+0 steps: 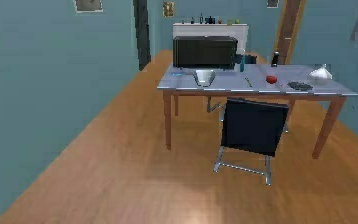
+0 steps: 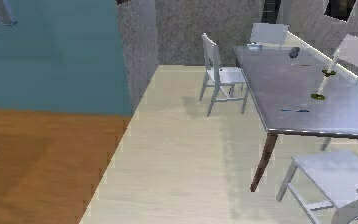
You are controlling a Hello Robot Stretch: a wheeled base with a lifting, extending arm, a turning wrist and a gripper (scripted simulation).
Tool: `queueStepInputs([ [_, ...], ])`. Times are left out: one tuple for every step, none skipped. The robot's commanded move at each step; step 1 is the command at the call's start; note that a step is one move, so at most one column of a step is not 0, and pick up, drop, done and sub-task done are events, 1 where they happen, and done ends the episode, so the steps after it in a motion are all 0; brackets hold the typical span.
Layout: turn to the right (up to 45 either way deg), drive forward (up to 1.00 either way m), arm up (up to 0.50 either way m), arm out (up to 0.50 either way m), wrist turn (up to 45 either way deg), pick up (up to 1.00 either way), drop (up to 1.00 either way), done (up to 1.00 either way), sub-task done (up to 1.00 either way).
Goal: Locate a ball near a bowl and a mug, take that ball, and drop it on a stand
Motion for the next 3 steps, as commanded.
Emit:
queueStepInputs([
  [0.0,0.5,0.0,0.0,0.0,0.0,0.0,0.0,0.0],
  [-30.0,0.0,0.0,0.0,0.0,0.0,0.0,0.0,0.0],
  [0.0,1.0,0.0,0.0,0.0,0.0,0.0,0.0,0.0],
])
